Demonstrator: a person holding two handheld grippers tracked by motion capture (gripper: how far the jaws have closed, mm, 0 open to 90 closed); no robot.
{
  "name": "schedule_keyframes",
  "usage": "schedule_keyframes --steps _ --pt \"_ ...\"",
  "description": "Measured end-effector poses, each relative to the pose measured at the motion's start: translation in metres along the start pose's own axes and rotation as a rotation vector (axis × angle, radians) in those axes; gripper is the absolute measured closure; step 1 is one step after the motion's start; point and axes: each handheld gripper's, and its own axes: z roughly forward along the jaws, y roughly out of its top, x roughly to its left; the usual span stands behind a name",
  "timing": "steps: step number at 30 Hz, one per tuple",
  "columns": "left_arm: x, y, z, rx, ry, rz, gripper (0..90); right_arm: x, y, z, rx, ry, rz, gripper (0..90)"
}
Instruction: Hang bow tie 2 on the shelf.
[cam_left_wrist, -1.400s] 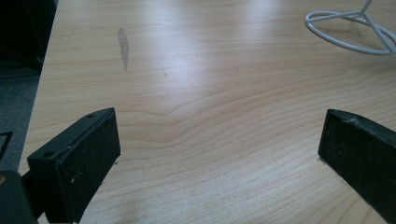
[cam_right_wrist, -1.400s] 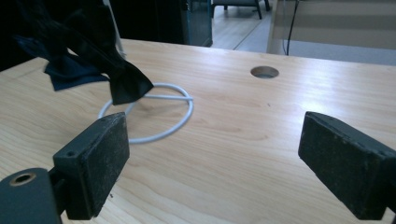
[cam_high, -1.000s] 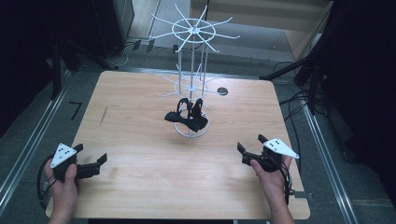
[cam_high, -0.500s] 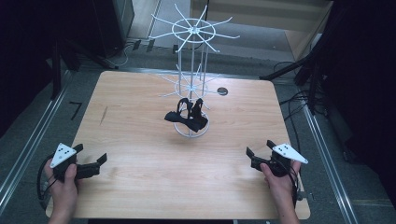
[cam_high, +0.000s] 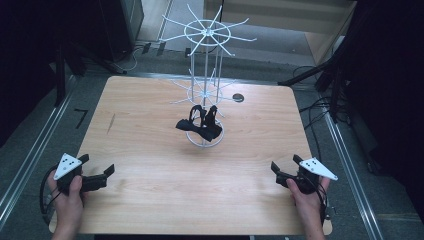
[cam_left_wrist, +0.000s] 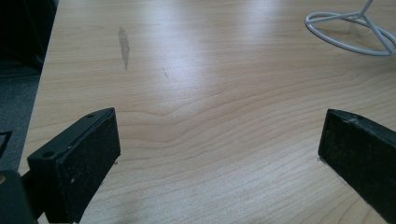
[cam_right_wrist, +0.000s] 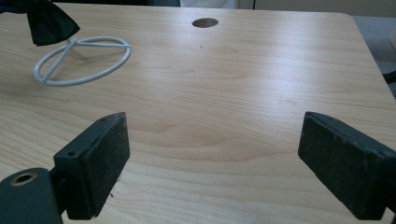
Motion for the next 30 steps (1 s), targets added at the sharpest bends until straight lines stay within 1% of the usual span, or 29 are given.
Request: schedule_keyframes --steps 7,17,20,21,25,26,28,29,30 --pt "0.0 0.0 0.0 0.002 -0.001 0.0 0.0 -0.009 -0.007 -0.008 0.012 -0.016 0.011 9.1" --pt "0.0 0.0 0.0 0.002 -0.002 0.001 0.0 -0.017 -0.014 -0.017 0.024 -0.028 0.024 9.1" --pt "0.0 0.0 0.0 0.004 -0.002 0.0 0.0 -0.021 -0.016 -0.021 0.021 -0.036 0.041 9.1" --pt "0.0 0.0 0.0 0.005 -0.002 0.001 0.0 -0.022 -0.016 -0.022 0.023 -0.037 0.056 9.1" --pt "0.0 0.0 0.0 0.005 -0.001 0.001 0.0 -0.024 -0.017 -0.026 0.025 -0.045 0.057 9.2" --pt "0.0 0.0 0.0 0.005 -0.002 0.0 0.0 -0.025 -0.019 -0.029 0.031 -0.049 0.046 9.2" --pt "0.0 0.0 0.001 0.007 -0.003 -0.002 0.0 -0.026 -0.02 -0.031 0.034 -0.051 0.044 9.2" --pt "0.0 0.0 0.001 0.007 -0.003 -0.002 0.0 -0.027 -0.022 -0.032 0.035 -0.054 0.052 9.2" --pt "0.0 0.0 0.001 0.009 -0.002 0.0 0.0 -0.031 -0.024 -0.036 0.03 -0.055 0.071 10.1"
